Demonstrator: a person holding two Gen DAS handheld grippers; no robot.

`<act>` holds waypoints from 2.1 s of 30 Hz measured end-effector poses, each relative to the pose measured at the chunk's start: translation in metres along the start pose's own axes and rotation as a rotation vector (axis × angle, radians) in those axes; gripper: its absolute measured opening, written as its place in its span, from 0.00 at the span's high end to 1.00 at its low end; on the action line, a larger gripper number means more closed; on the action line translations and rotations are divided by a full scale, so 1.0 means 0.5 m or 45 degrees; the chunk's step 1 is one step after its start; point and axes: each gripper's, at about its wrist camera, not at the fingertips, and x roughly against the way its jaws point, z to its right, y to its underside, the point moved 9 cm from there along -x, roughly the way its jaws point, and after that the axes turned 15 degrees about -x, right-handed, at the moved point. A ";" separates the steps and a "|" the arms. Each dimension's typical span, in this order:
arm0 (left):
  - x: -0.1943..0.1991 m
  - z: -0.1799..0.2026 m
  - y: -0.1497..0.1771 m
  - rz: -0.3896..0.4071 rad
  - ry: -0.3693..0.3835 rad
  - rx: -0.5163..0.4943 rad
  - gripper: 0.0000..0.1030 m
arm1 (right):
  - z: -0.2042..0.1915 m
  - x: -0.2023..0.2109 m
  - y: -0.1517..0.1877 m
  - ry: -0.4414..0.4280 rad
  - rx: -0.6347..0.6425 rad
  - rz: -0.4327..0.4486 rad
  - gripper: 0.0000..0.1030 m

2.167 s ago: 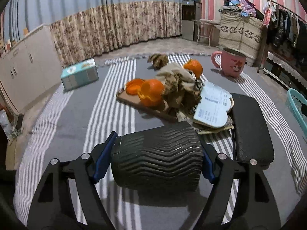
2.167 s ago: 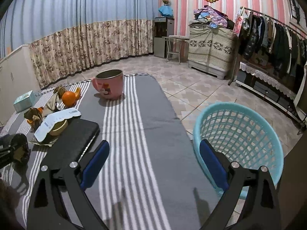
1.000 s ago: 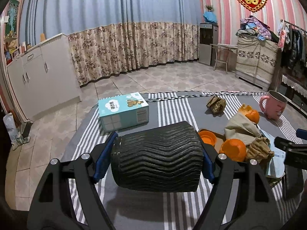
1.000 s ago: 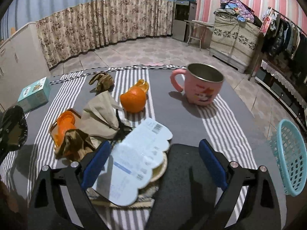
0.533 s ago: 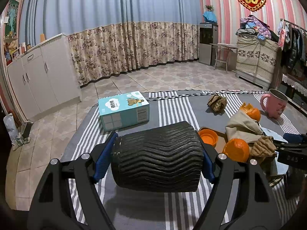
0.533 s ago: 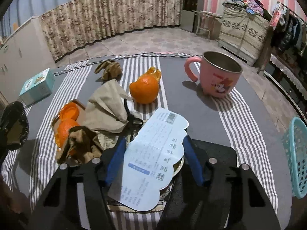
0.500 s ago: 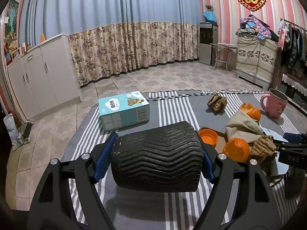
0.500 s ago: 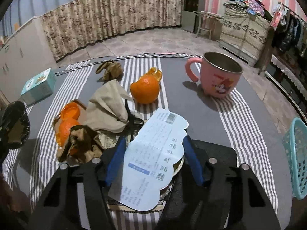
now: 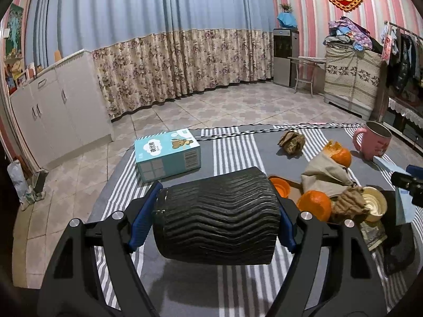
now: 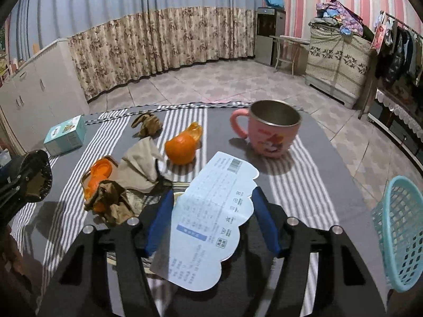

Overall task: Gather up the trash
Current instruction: 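Carry the cylinder and receipt over the basket with both tools, then open both tools to drop the cylinder and receipt into the basket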

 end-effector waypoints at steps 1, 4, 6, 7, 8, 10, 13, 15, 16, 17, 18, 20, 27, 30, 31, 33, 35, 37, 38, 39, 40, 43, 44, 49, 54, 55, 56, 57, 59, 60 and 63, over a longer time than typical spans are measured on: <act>0.005 0.004 -0.001 0.001 0.002 -0.004 0.28 | 0.011 0.006 -0.003 0.000 0.005 0.007 0.41; 0.016 0.030 -0.008 -0.007 0.040 -0.007 0.28 | 0.046 0.027 -0.010 -0.003 0.013 0.038 0.41; 0.022 0.043 -0.015 -0.010 0.048 -0.002 0.28 | 0.068 0.040 -0.019 -0.004 0.010 0.053 0.41; 0.029 0.054 -0.020 -0.010 0.062 0.006 0.28 | 0.084 0.049 -0.025 -0.003 0.006 0.062 0.41; 0.032 0.062 -0.024 -0.009 0.074 0.012 0.28 | 0.100 0.057 -0.031 0.001 0.002 0.071 0.41; 0.040 0.081 -0.035 -0.004 0.093 0.019 0.28 | 0.140 0.077 -0.043 0.015 -0.012 0.093 0.41; 0.058 0.119 -0.056 0.023 0.100 0.000 0.28 | 0.211 0.108 -0.061 0.045 -0.030 0.120 0.42; 0.068 0.154 -0.070 0.032 0.120 -0.017 0.28 | 0.250 0.123 -0.068 0.073 -0.031 0.133 0.42; 0.070 0.163 -0.075 0.034 0.126 -0.020 0.28 | 0.277 0.133 -0.073 0.091 -0.034 0.141 0.42; 0.074 0.181 -0.084 0.041 0.137 -0.027 0.28 | 0.306 0.143 -0.077 0.110 -0.042 0.149 0.42; 0.077 0.196 -0.090 0.047 0.145 -0.031 0.28 | 0.325 0.150 -0.080 0.120 -0.050 0.155 0.42; 0.086 0.235 -0.108 0.067 0.166 -0.046 0.28 | 0.387 0.171 -0.089 0.156 -0.080 0.174 0.42; 0.104 0.367 -0.155 0.097 0.246 -0.089 0.28 | 0.567 0.210 -0.099 0.247 -0.212 0.228 0.42; 0.119 0.437 -0.177 0.124 0.269 -0.138 0.28 | 0.637 0.205 -0.093 0.265 -0.302 0.240 0.43; 0.121 0.454 -0.183 0.131 0.274 -0.148 0.28 | 0.649 0.203 -0.091 0.261 -0.325 0.240 0.43; 0.130 0.500 -0.196 0.144 0.292 -0.170 0.28 | 0.674 0.197 -0.090 0.262 -0.351 0.238 0.43; 0.137 0.547 -0.208 0.155 0.320 -0.177 0.27 | 0.704 0.189 -0.087 0.274 -0.376 0.235 0.43; 0.145 0.597 -0.216 0.161 0.350 -0.188 0.27 | 0.726 0.189 -0.083 0.278 -0.401 0.233 0.43; 0.150 0.617 -0.217 0.164 0.363 -0.196 0.28 | 0.736 0.190 -0.083 0.287 -0.401 0.236 0.43; 0.154 0.638 -0.221 0.170 0.377 -0.208 0.27 | 0.744 0.193 -0.083 0.292 -0.398 0.240 0.43; 0.159 0.663 -0.224 0.175 0.391 -0.222 0.27 | 0.752 0.195 -0.083 0.302 -0.393 0.248 0.43; 0.175 0.733 -0.232 0.195 0.434 -0.266 0.27 | 0.773 0.200 -0.086 0.300 -0.422 0.265 0.43; 0.181 0.760 -0.235 0.199 0.460 -0.273 0.27 | 0.779 0.202 -0.086 0.291 -0.438 0.267 0.43; 0.203 0.864 -0.246 0.216 0.543 -0.301 0.27 | 0.802 0.208 -0.083 0.324 -0.426 0.280 0.44; 0.228 0.953 -0.260 0.247 0.612 -0.359 0.27 | 0.839 0.216 -0.078 0.346 -0.464 0.282 0.44; 0.230 0.968 -0.264 0.245 0.633 -0.360 0.27 | 0.849 0.221 -0.078 0.338 -0.484 0.287 0.44; 0.234 0.978 -0.265 0.242 0.649 -0.359 0.27 | 0.856 0.225 -0.078 0.335 -0.495 0.294 0.44; 0.235 0.991 -0.268 0.239 0.663 -0.360 0.27 | 0.862 0.230 -0.079 0.337 -0.499 0.299 0.44; 0.236 1.012 -0.272 0.233 0.683 -0.368 0.27 | 0.874 0.237 -0.079 0.341 -0.517 0.312 0.44; 0.238 1.020 -0.274 0.233 0.690 -0.372 0.26 | 0.880 0.239 -0.078 0.338 -0.530 0.313 0.44; 0.241 1.033 -0.277 0.233 0.689 -0.379 0.15 | 0.890 0.236 -0.074 0.331 -0.556 0.308 0.44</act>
